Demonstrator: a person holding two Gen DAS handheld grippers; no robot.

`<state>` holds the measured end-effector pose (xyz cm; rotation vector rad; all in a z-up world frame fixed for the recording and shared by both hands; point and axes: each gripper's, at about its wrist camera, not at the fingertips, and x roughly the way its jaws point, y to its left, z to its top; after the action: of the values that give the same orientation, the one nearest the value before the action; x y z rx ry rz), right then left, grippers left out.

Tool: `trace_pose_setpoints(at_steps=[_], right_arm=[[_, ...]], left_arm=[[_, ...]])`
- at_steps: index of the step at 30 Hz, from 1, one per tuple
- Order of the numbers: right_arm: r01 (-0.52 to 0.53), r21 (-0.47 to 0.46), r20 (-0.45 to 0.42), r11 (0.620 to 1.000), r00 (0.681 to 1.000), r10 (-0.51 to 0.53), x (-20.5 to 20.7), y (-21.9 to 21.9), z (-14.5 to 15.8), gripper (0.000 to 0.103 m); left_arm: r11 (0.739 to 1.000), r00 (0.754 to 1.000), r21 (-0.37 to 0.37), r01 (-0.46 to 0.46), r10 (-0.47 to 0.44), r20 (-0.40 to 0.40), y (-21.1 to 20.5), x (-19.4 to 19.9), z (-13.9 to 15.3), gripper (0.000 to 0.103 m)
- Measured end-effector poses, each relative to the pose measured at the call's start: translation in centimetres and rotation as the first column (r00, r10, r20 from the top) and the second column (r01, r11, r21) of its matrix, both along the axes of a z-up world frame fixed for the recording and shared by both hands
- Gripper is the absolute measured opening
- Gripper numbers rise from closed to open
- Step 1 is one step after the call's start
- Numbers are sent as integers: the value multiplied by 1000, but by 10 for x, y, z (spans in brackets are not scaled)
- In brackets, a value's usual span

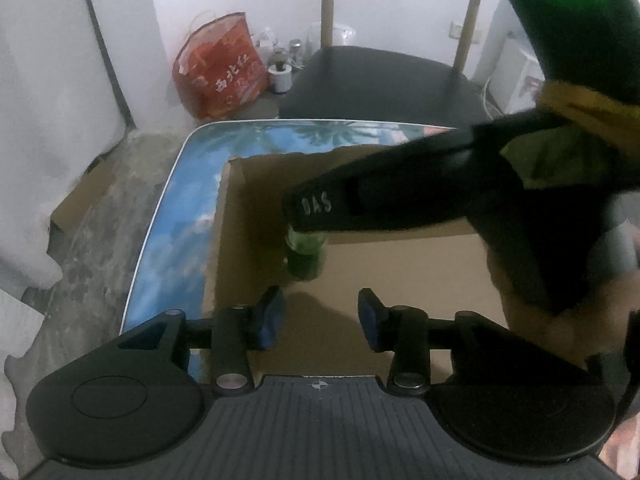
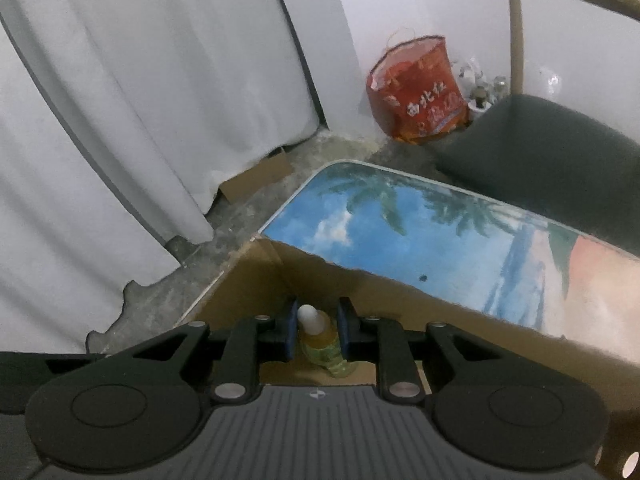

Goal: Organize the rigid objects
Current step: 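Carry the dropper bottle into the cardboard box and open the right tool, then lower the right tool onto the black tube and close on it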

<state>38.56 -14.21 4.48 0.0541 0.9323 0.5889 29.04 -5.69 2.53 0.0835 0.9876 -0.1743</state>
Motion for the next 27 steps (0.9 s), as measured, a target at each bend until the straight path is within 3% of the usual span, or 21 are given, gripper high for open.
trace_pose_setpoints(at_steps=[4, 7, 8, 16, 20, 23, 27], right_arm=[[23, 28, 22, 999, 999, -24, -11, -9, 20, 26], [55, 75, 39, 996, 998, -58, -33, -30, 41, 42], [66, 94, 48, 993, 996, -71, -45, -39, 50, 47], [101, 228, 105, 968, 986, -128, -182, -118, 99, 50], [142, 296, 71, 945, 983, -170, -245, -147, 88, 51], [201, 348, 0, 916, 977, -215, -282, -163, 62, 51], [288, 352, -112, 890, 958, -266, -308, -161, 14, 51]], left_arm=[[1000, 1000, -19, 0, 1, 20, 2, -10, 11, 47], [999, 998, -37, 8, -6, 57, 5, -27, 26, 53], [999, 997, -43, 13, -10, 72, 7, -35, 32, 55], [991, 982, -109, 73, -52, 181, 26, -114, 71, 65], [979, 977, -160, 123, -91, 194, 31, -160, 72, 67], [975, 976, -162, 150, -120, 180, 28, -188, 58, 66], [973, 984, -163, 166, -152, 90, 20, -208, 23, 66]])
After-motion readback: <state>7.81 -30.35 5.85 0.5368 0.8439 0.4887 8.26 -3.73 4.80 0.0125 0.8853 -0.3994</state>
